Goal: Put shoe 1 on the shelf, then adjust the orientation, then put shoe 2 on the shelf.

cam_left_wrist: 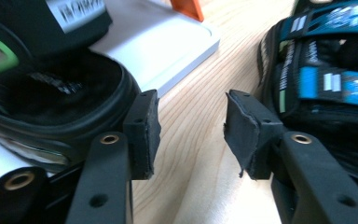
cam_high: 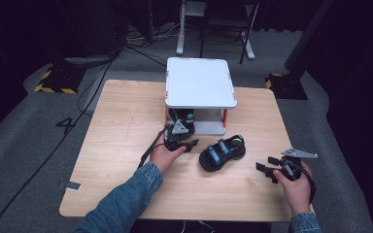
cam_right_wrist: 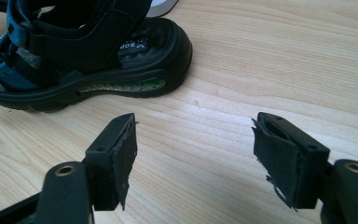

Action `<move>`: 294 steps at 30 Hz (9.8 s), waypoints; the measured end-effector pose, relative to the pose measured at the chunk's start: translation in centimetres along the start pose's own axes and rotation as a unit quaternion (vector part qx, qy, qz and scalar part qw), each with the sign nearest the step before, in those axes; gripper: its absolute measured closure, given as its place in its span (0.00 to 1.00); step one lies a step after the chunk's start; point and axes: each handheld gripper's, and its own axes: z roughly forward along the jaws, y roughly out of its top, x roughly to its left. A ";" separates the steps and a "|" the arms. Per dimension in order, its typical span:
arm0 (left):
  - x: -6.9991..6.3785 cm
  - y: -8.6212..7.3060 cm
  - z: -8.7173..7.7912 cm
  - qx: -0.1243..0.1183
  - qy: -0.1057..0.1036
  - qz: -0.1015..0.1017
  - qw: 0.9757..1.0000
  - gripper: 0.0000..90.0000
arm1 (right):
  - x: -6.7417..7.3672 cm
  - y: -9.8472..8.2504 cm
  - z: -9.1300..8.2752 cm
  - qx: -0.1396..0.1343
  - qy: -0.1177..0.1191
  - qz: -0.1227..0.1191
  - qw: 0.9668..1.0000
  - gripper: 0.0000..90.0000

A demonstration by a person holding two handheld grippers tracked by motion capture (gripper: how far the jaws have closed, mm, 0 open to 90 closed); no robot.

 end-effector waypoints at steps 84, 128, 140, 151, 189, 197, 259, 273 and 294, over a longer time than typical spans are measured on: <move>1.7 -3.8 -19.9 0.011 0.164 -0.047 0.985 0.28 | 2.7 8.3 -0.1 -0.051 0.056 -0.094 0.993 0.33; 2.0 -5.0 -19.8 0.032 0.164 -0.055 0.985 0.28 | 6.7 9.4 0.2 0.058 0.127 -0.222 0.965 0.97; 2.0 -4.2 -18.1 0.038 0.146 -0.038 0.988 0.28 | 10.0 7.8 -0.7 0.114 0.254 -0.246 0.928 0.97; 2.0 -4.2 -18.1 0.038 0.145 -0.039 0.988 0.28 | 13.3 6.4 2.2 0.144 0.336 -0.263 0.893 0.96; 3.2 -5.5 -18.2 0.041 0.157 -0.069 0.984 0.28 | 11.9 6.8 3.2 0.119 0.196 -0.297 0.927 0.75; 3.4 -6.6 -19.1 0.036 0.172 -0.083 0.981 0.28 | 11.8 8.9 4.0 0.038 0.147 -0.289 0.945 0.75; 3.8 -6.3 -17.6 0.046 0.152 -0.081 0.984 0.28 | 11.8 4.0 9.4 0.040 0.034 -0.185 0.981 0.31; 3.7 -6.5 -18.0 0.048 0.153 -0.084 0.983 0.27 | 12.6 4.3 12.6 -0.023 0.001 -0.181 0.983 0.33; 3.5 -6.8 -18.2 0.050 0.151 -0.087 0.983 0.27 | 9.9 10.4 17.4 -0.037 0.000 -0.178 0.983 0.40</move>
